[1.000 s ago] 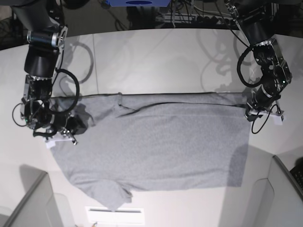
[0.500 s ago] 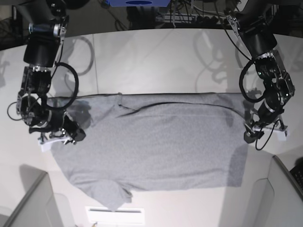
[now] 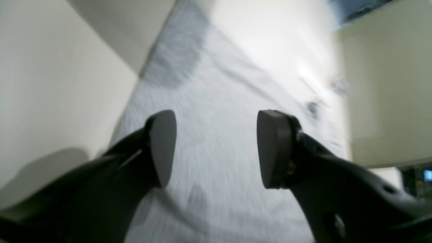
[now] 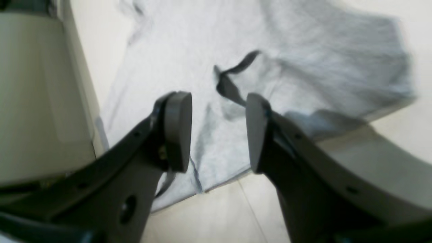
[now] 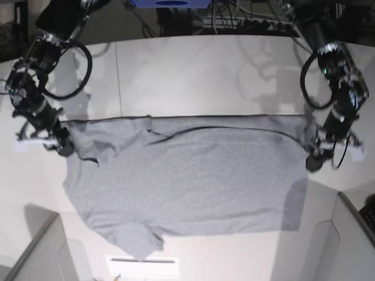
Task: Fold the T-shirt properly
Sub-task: 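Drag the held shoulder edge away from the hem with both grippers, then lower the shoulder edge onto the table and open both grippers, then move both grippers to the hem corners of the shirt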
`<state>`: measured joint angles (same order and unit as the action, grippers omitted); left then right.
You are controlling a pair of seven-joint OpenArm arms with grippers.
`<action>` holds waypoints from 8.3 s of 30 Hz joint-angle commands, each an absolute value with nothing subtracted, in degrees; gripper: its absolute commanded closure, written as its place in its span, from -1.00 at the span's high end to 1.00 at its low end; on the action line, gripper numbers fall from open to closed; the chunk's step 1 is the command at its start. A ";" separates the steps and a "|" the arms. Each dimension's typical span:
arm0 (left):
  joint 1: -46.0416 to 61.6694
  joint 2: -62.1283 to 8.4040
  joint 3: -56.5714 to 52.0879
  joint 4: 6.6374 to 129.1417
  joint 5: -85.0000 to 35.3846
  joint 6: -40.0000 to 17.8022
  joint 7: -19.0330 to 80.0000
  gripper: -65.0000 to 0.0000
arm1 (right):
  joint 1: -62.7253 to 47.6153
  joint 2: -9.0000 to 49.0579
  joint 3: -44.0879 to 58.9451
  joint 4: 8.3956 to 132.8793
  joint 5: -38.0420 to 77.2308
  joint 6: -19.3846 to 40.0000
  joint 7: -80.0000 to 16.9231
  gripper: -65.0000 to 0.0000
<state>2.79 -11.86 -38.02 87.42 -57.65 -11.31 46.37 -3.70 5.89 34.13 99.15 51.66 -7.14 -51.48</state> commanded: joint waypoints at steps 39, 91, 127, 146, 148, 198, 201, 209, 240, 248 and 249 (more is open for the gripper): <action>4.09 -9.98 -41.10 72.40 -57.19 -16.66 45.49 0.10 | -3.12 0.92 43.47 79.96 49.54 -6.90 -38.55 -0.25; -2.07 -13.49 -35.21 93.23 -57.45 -8.57 50.86 -1.00 | 15.52 4.35 43.56 86.64 42.42 -7.16 -60.35 -1.00; 19.12 -14.90 -41.10 99.56 -57.45 -8.92 52.97 -1.00 | -2.42 9.10 43.56 84.70 55.52 -20.35 -58.07 -1.00; 34.86 -14.90 -41.10 105.19 -57.27 -9.10 52.53 -1.00 | -17.54 5.93 43.65 96.48 55.60 -18.42 -57.89 -1.00; 35.82 -14.90 -41.10 105.19 -57.19 -9.10 52.53 -1.00 | -17.89 6.11 43.65 96.48 55.60 -18.42 -57.80 -1.00; 39.34 -15.16 -41.19 104.75 -57.19 -9.01 52.88 -1.00 | -25.27 5.76 43.91 99.56 55.34 -18.42 -59.21 -1.00; 39.34 -15.16 -41.27 104.75 -57.19 -8.92 52.88 -1.00 | -25.27 5.67 44.00 99.56 55.52 -18.42 -60.26 -0.90; 39.34 -14.99 -48.57 104.75 -57.19 -9.01 52.88 0.29 | -27.82 4.26 44.18 101.93 55.52 -18.42 -57.36 -0.09; 10.95 -19.12 -40.75 111.25 -45.58 -8.92 61.76 0.49 | 12.97 21.93 10.59 85.67 55.16 -16.84 -49.80 -0.08; 4.97 -19.21 -33.54 104.75 -42.15 -8.92 61.58 0.49 | 36.53 23.52 -7.69 50.95 42.24 3.65 -37.85 0.05; 5.05 -19.21 -33.71 103.60 -42.24 -9.01 61.49 0.49 | 38.90 22.37 -9.71 46.55 39.60 7.34 -36.09 0.10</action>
<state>4.80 -18.24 -33.06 102.72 -42.22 -8.95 61.98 36.99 22.20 -9.74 45.82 38.72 6.55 -37.23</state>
